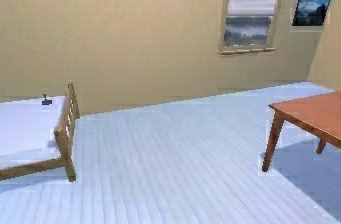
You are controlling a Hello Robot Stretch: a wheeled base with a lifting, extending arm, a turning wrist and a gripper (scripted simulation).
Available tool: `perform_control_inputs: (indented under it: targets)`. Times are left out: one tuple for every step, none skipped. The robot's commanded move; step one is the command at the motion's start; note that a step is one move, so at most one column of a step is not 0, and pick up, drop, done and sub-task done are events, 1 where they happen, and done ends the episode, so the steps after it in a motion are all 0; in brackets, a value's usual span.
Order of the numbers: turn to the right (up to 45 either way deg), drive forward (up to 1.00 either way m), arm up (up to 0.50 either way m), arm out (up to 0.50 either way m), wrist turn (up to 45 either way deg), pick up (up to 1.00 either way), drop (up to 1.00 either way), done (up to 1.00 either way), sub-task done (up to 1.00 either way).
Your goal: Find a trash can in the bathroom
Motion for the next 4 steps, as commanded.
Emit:
perform_control_inputs:
  targets:
    - [0.0, 1.0, 0.0, 0.0, 0.0, 0.0, 0.0, 0.0, 0.0]
    - [0.0, 0.55, 0.0, 0.0, 0.0, 0.0, 0.0, 0.0, 0.0]
    - [33.0, 0.0, 0.0, 0.0, 0.0, 0.0, 0.0, 0.0, 0.0]
    - [3.0, 0.0, 0.0, 0.0, 0.0, 0.0, 0.0, 0.0, 0.0]
